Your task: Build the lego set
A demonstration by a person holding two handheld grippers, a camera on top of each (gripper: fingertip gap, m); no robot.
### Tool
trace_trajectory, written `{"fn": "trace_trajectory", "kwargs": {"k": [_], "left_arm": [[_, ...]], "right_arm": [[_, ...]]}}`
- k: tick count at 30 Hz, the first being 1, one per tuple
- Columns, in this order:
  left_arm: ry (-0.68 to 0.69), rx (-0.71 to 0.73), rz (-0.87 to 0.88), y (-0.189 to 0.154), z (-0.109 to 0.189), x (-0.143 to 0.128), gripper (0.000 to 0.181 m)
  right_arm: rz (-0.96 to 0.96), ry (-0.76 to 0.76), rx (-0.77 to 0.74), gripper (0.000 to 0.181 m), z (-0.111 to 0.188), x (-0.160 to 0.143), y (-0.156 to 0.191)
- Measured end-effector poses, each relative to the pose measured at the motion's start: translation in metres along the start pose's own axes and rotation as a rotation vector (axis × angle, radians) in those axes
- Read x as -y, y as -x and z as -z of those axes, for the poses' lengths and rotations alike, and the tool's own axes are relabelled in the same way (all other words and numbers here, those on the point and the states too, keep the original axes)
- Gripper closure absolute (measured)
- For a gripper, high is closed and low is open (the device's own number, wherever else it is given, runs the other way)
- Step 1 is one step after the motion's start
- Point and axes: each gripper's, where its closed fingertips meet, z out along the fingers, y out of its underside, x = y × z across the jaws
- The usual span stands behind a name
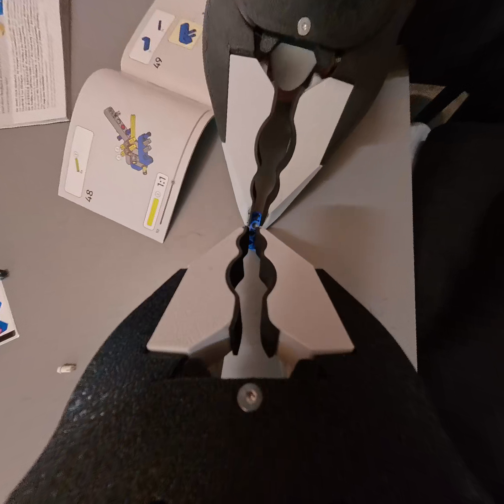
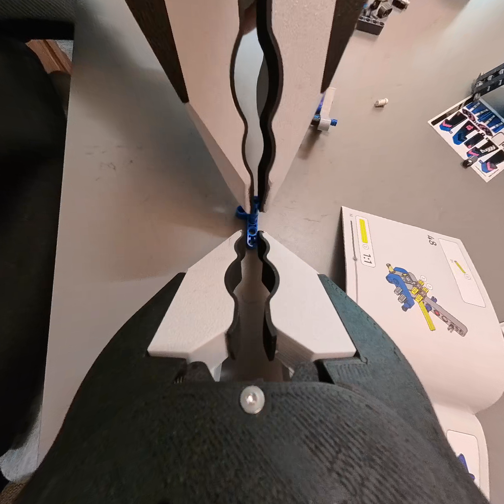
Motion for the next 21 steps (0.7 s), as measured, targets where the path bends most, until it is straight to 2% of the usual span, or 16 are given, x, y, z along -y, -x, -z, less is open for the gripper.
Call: {"fn": "trace_trajectory", "kwargs": {"k": [9,13,15,17,21], "left_arm": [[0.121,-0.023,-0.081,-0.0017,-0.0022,0.0005,0.18],[0.144,-0.005,-0.225,-0.0033,-0.0055,0.0022,0.18],[0.118,-0.03,-0.173,-0.0028,-0.0064,0.0031,0.18],[0.046,-0.065,-0.065,-0.0014,-0.0059,0.004,0.18],[-0.092,-0.077,0.023,0.0004,-0.0015,0.0013,0.18]], "right_arm": [[0.001,0.001,-0.002,0.174,0.0,0.0001,0.0],[0.0,0.001,-0.001,0.174,0.0001,0.0,-0.0001],[0.002,0.001,-0.002,0.174,0.0001,0.0,-0.0001],[0.003,0.001,-0.003,0.174,0.0001,0.0,-0.0001],[0.0,0.002,0.0,0.174,0.0001,-0.0001,-0.0002]]}}
